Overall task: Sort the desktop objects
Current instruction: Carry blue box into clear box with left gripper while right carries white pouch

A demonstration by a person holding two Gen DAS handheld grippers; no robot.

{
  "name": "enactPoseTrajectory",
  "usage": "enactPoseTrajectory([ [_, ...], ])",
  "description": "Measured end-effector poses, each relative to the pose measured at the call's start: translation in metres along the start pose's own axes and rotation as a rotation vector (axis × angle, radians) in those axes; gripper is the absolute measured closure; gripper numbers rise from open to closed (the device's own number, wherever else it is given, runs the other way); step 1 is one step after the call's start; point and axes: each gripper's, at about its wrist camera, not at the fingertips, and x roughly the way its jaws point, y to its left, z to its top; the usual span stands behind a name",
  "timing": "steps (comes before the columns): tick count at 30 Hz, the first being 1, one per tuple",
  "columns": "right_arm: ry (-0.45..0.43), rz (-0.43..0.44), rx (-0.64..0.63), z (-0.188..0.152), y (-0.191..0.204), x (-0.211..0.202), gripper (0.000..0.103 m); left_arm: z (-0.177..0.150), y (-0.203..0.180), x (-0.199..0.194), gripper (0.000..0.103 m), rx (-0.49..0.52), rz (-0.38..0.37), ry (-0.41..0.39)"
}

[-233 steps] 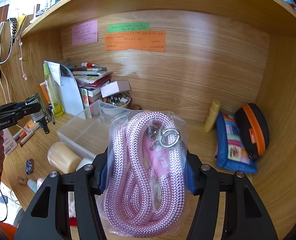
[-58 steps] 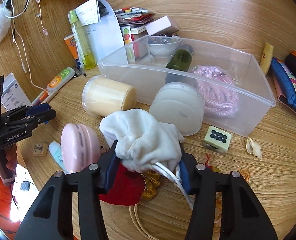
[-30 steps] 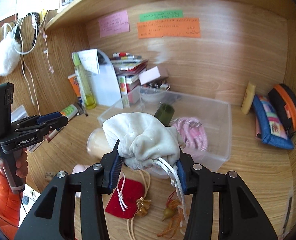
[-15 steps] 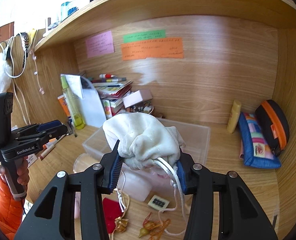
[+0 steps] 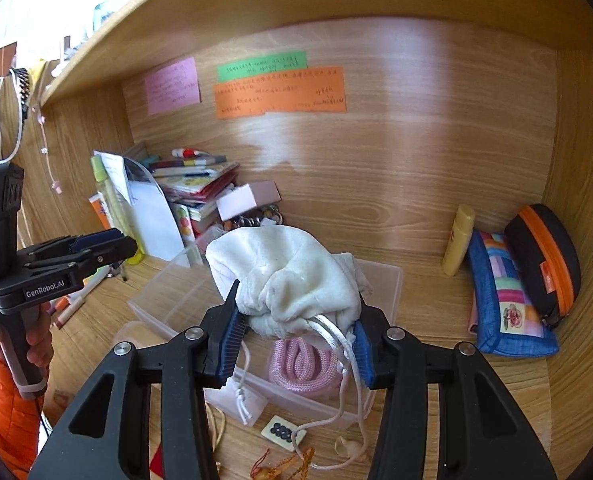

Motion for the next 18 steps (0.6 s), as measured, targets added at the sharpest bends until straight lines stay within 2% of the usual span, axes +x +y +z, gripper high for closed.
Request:
enactPoseTrajectory([
  [10,0.108,-0.002,0.055,-0.018,-0.017,0.048,0.06,-0.01,-0.008,0.048,0.054,0.018,-0.007,0.104],
  [18,0.188,-0.007,0.061,-0.028,-0.018,0.068,0.06,-0.018,-0.009,0.072,0.054,0.029,-0.005,0.159],
])
